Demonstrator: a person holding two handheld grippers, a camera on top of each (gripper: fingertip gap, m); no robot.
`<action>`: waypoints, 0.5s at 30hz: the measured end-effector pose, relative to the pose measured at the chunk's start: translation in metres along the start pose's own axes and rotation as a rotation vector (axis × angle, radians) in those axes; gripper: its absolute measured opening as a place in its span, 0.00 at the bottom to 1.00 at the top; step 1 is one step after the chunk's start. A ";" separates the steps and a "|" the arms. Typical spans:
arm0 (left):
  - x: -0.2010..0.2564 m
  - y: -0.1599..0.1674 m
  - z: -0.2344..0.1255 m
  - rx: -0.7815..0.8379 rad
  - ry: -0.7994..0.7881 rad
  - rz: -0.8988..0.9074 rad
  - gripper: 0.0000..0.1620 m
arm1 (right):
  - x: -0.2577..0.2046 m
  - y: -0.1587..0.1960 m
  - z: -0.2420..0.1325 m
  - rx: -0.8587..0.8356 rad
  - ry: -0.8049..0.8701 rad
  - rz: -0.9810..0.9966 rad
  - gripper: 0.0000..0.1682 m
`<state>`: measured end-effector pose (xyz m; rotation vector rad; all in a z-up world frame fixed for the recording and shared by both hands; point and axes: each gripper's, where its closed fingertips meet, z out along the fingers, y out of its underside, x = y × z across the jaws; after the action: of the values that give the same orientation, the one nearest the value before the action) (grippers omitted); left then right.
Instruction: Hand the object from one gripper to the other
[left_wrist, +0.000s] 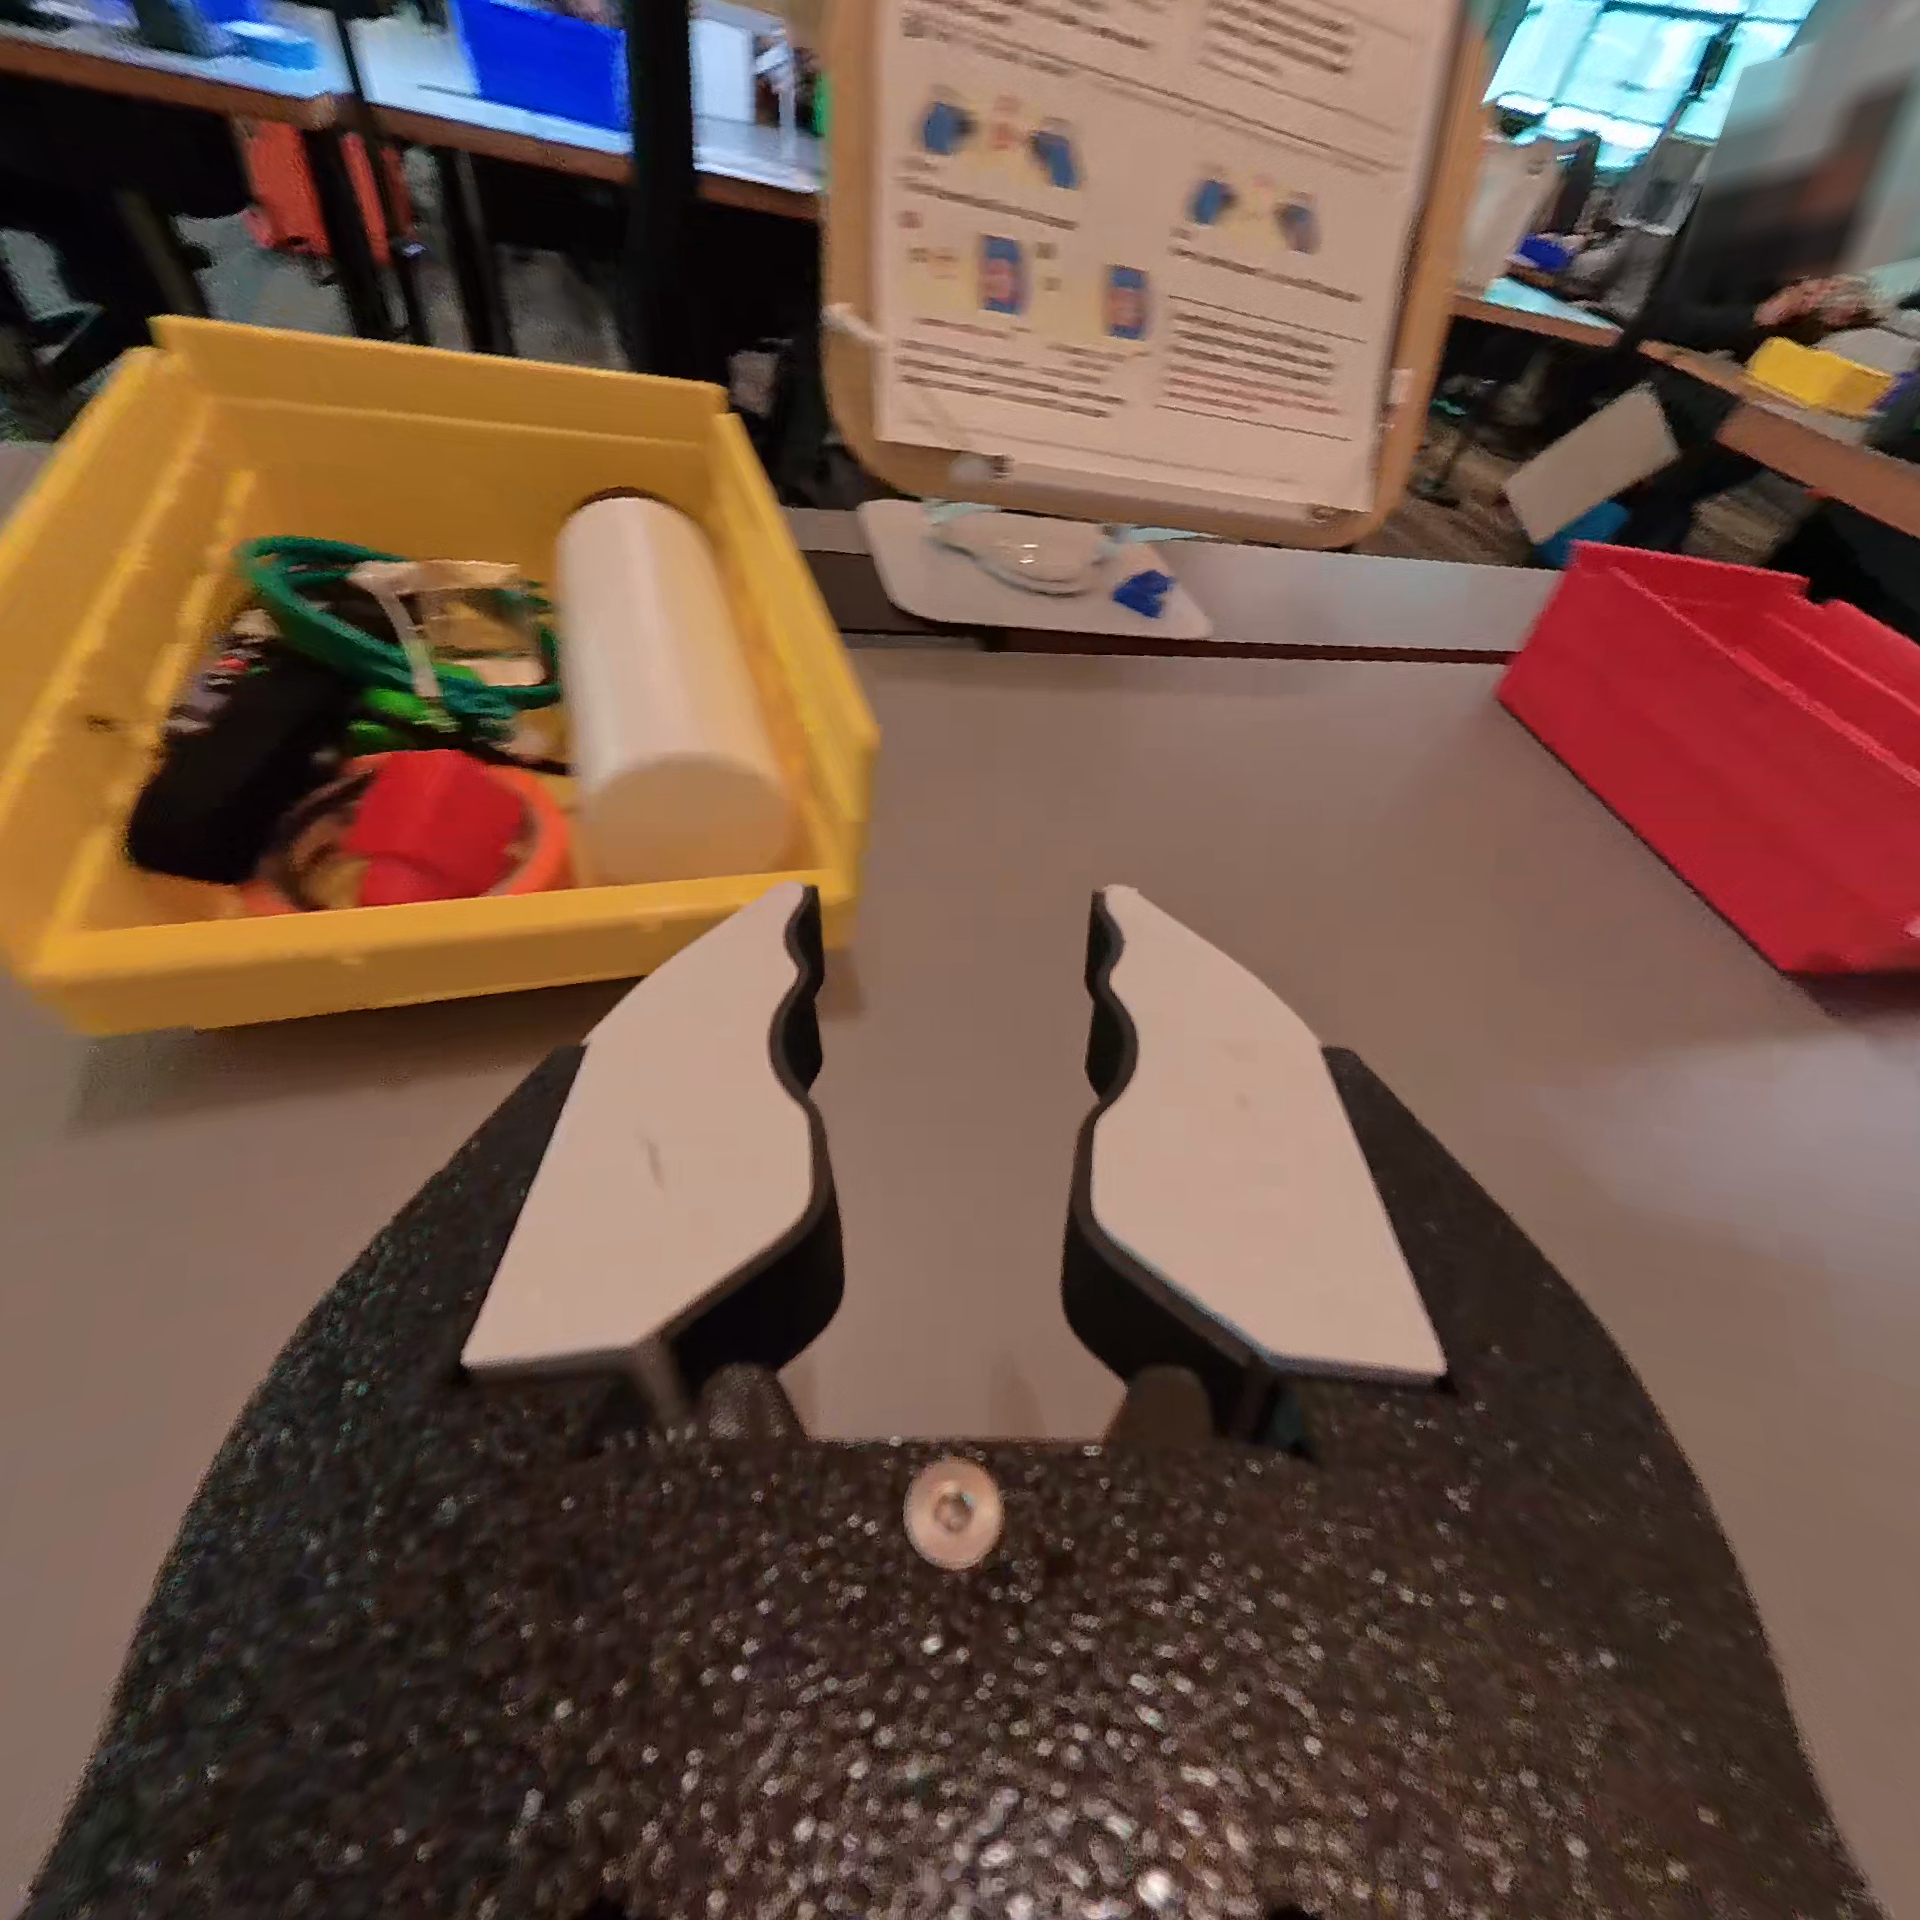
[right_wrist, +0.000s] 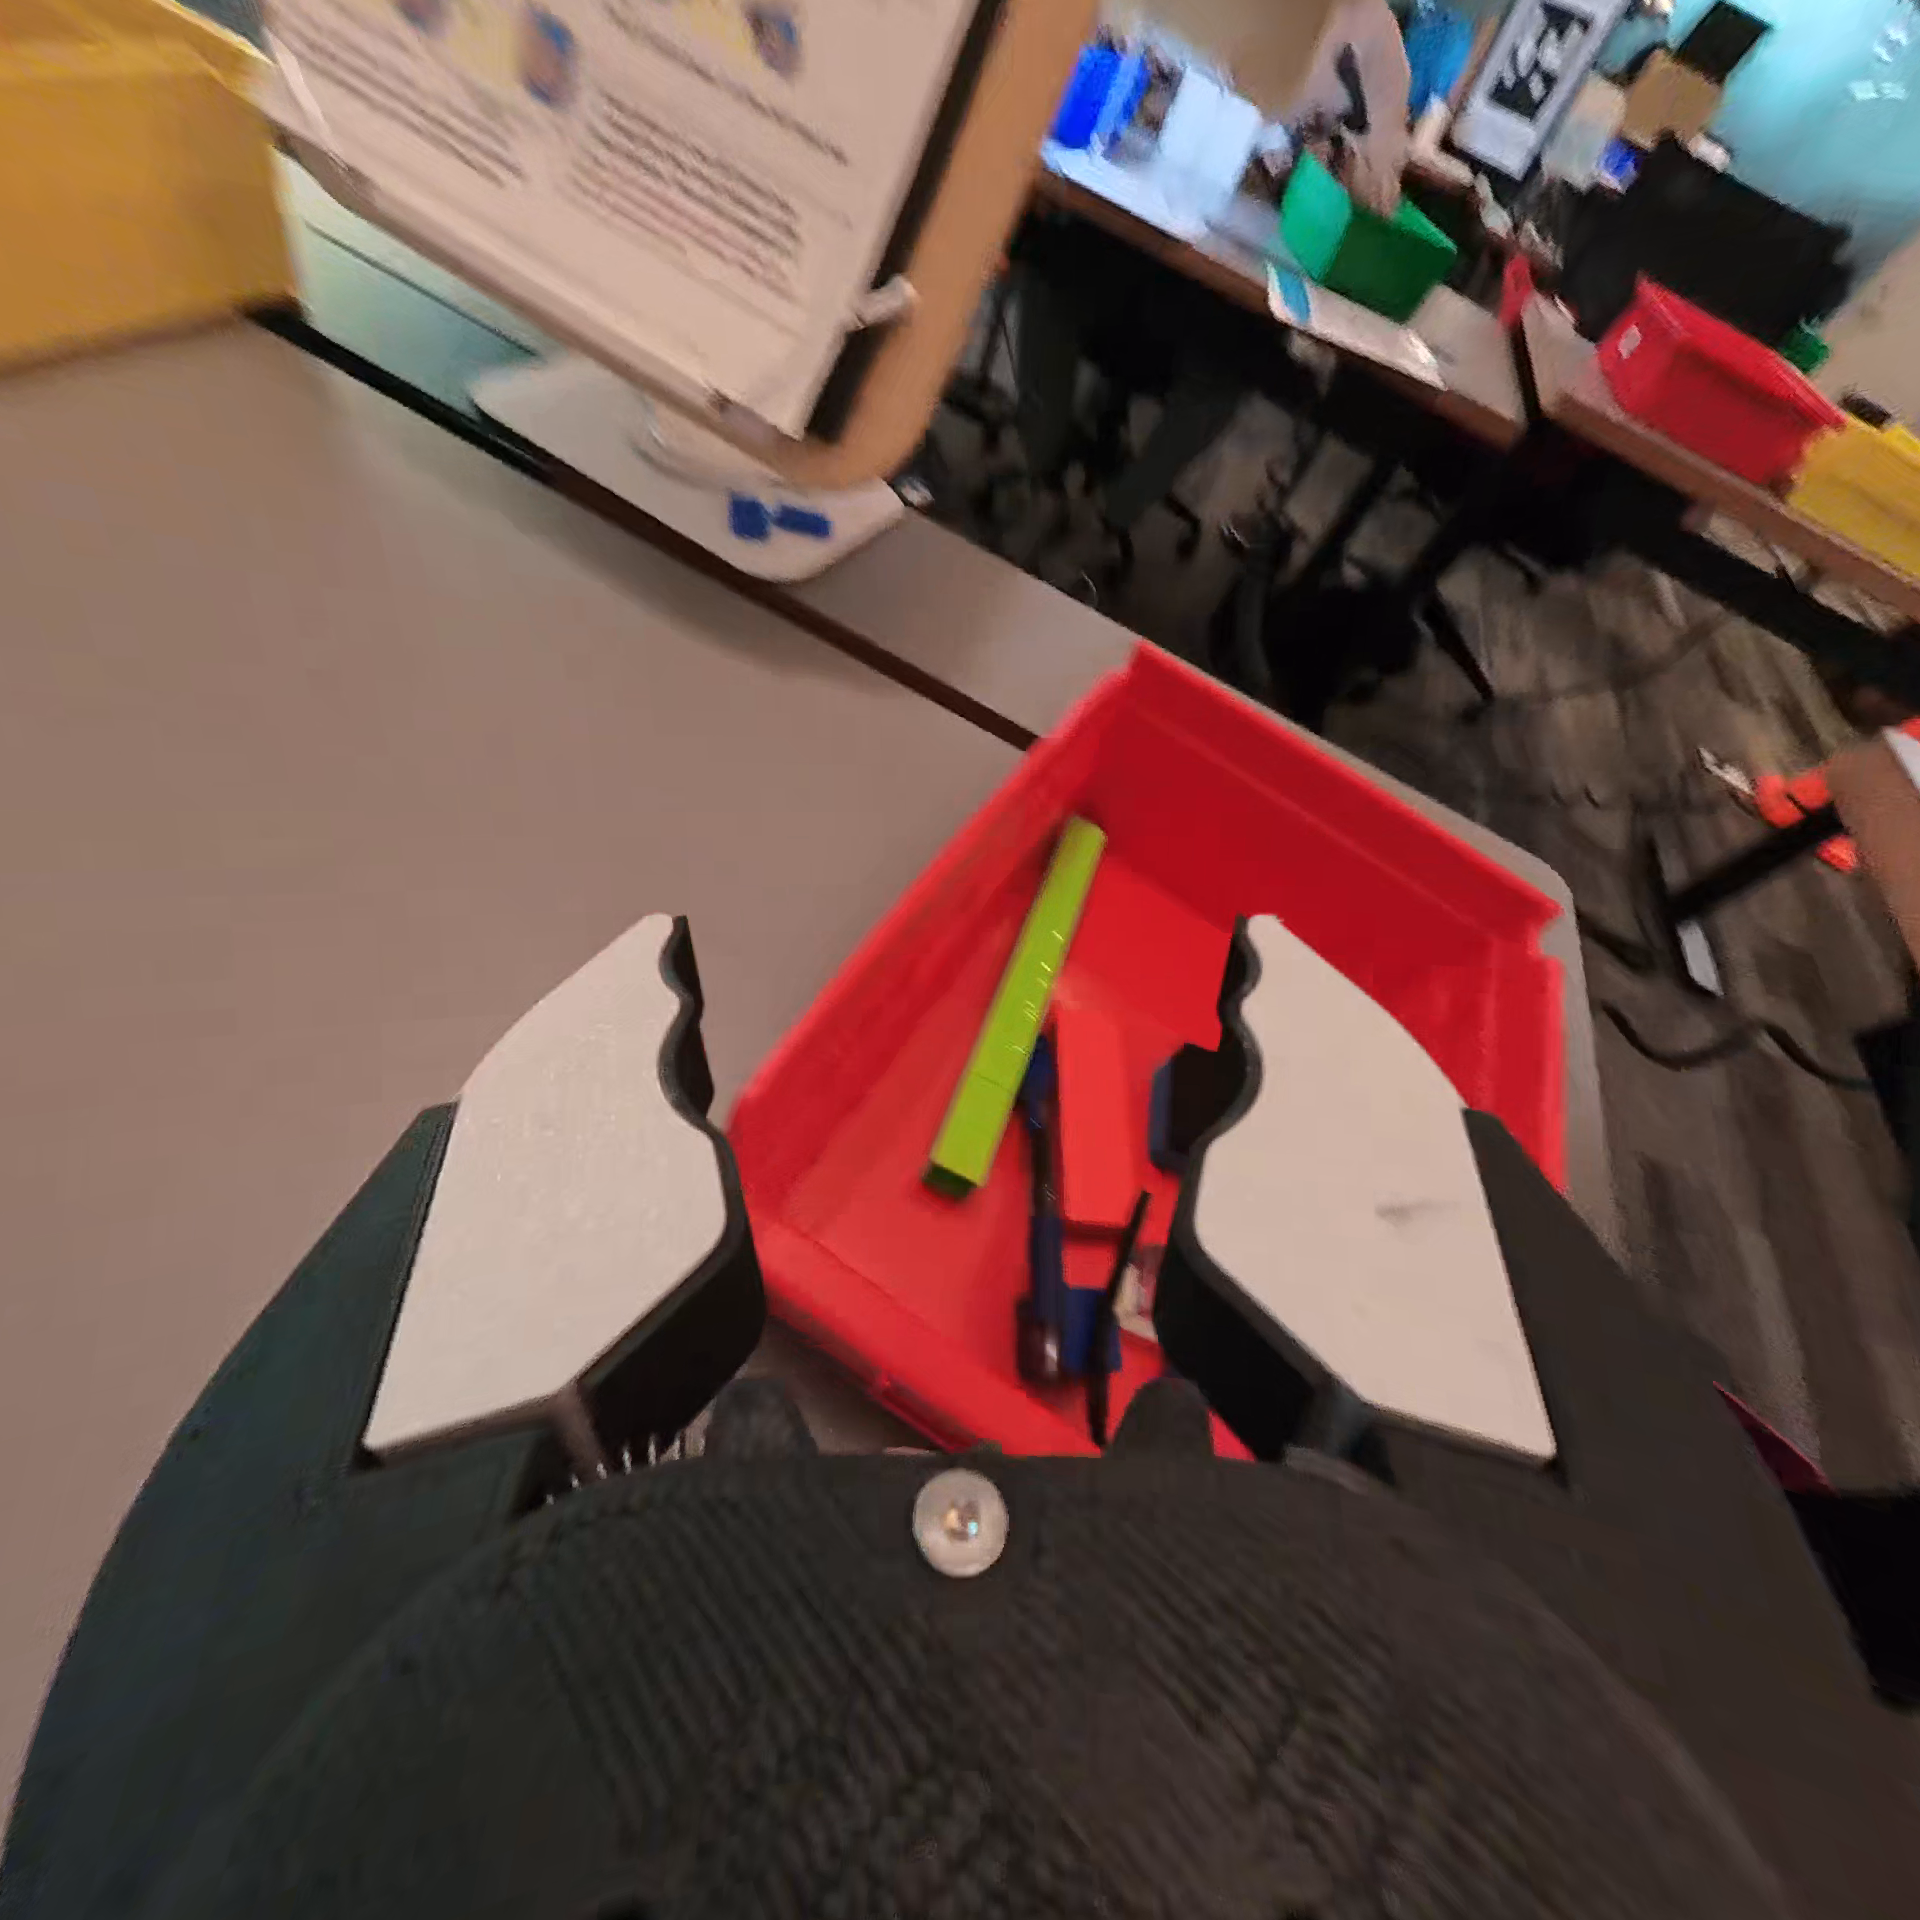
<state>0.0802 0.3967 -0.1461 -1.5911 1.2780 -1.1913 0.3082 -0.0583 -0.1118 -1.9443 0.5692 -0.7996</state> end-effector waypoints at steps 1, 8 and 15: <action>-0.017 -0.003 0.002 -0.016 -0.035 -0.015 0.31 | -0.009 -0.006 -0.002 0.033 -0.033 0.006 0.56; -0.111 -0.003 0.048 -0.469 -0.165 0.147 0.34 | -0.052 -0.016 -0.001 0.139 -0.134 0.010 0.52; -0.164 0.023 0.104 -0.873 -0.249 0.167 0.34 | -0.070 -0.001 0.012 0.112 -0.189 0.000 0.51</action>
<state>0.1636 0.5530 -0.2297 -2.0780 1.8387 -0.2870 0.2687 -0.0042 -0.1365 -1.8910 0.4018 -0.6258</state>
